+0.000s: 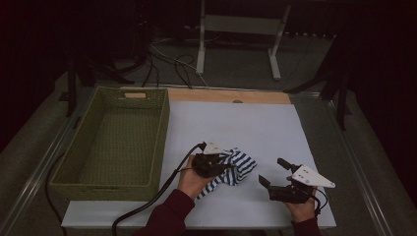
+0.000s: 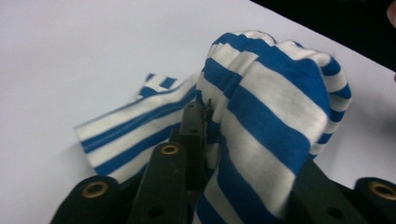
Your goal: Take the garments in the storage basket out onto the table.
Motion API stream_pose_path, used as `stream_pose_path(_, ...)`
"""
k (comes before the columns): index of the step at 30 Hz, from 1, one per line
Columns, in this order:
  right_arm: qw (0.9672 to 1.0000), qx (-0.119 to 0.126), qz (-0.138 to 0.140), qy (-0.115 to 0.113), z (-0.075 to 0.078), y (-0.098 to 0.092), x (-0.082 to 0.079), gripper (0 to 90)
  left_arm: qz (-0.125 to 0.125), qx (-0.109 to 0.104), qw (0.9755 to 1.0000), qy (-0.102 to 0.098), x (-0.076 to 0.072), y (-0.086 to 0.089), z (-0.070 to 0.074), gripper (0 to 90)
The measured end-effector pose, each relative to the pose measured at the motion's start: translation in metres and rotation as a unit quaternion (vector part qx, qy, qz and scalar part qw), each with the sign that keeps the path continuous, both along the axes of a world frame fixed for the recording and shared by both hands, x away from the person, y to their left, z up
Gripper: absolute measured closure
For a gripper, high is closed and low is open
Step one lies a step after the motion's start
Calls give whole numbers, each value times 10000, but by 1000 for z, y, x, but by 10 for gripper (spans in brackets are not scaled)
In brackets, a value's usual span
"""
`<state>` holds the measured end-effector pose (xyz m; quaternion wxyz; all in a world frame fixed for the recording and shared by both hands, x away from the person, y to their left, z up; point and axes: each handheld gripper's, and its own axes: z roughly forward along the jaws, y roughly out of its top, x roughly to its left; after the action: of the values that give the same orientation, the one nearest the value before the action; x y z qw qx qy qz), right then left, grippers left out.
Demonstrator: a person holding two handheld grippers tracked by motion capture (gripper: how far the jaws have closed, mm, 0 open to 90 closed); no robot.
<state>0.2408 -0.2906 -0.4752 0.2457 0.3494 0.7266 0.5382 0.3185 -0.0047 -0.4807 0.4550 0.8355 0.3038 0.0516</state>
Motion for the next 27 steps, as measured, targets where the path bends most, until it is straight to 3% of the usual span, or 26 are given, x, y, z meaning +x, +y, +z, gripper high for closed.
stream_pose_path(4, 10000, 0, -2, -6, 0, 0, 0, 76, 45, -2, 10000, 19, -2, 0, 0, 593)
stream_pose_path(5, 10000, 1, -5, -4, 0, 0, 0, 76, 96, -89, 9999, 80, -1, 3, 0, 593)
stream_pose_path(6, 10000, 0, -4, -3, 0, 0, 0, 76, 153, -124, 9998, 99, -1, 4, 1, 489)
stream_pose_path(8, 10000, 9, -1, -1, 0, 0, 0, 76, 217, -162, 9996, 116, -1, 7, 2, 401)
stream_pose_path(14, 10000, 5, -11, 1, 0, 0, 1, 76, 389, -197, 9990, -33, -3, 13, 6, 189)
stream_pose_path(22, 10000, 9, -22, 1, 0, 1, 1, 76, 423, -270, 9987, -124, -5, 23, 14, 2)
stream_pose_path(27, 10000, 4, -20, 1, 0, 1, 2, 76, 510, -461, 9976, -116, -2, 32, 18, 0)
